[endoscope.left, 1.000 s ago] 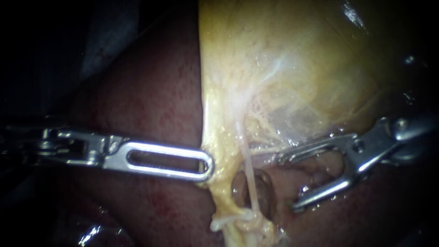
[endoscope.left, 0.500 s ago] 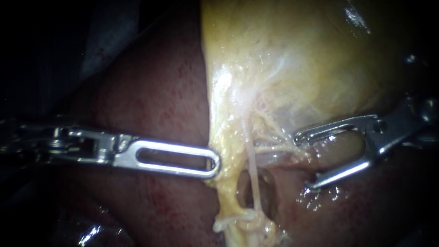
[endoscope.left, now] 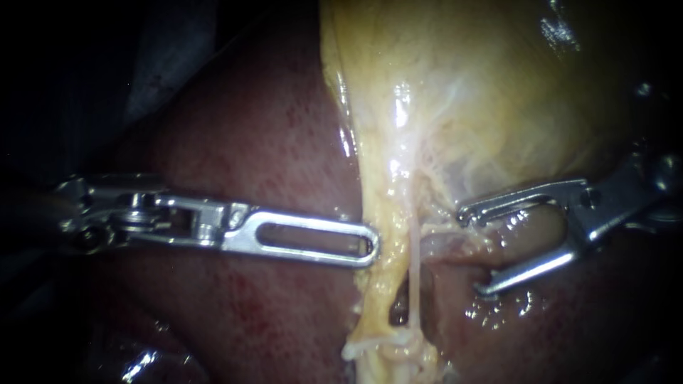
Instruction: Going back first clip left tube
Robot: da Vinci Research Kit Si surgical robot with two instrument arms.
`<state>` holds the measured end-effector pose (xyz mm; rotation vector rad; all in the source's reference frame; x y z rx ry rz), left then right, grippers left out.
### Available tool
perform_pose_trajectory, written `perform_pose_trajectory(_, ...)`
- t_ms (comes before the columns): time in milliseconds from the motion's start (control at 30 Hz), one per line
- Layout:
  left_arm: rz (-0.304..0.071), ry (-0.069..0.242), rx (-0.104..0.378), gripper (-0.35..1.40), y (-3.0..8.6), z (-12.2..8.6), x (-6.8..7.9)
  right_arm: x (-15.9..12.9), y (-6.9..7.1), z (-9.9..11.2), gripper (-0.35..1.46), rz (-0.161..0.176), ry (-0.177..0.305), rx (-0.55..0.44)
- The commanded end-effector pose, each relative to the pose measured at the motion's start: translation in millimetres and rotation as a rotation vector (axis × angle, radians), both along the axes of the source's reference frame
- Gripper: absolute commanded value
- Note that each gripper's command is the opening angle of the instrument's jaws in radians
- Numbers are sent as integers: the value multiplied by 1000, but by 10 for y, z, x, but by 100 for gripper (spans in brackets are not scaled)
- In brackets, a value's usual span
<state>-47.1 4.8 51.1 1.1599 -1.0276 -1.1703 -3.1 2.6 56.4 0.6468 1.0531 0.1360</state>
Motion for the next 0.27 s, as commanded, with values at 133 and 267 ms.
perform_pose_trajectory(133,1,-1,0,-35,0,-1,1,0,0,0,48,0,0,0)
perform_pose_trajectory(267,0,-1,0,-35,0,-1,0,0,0,0,48,0,0,0)
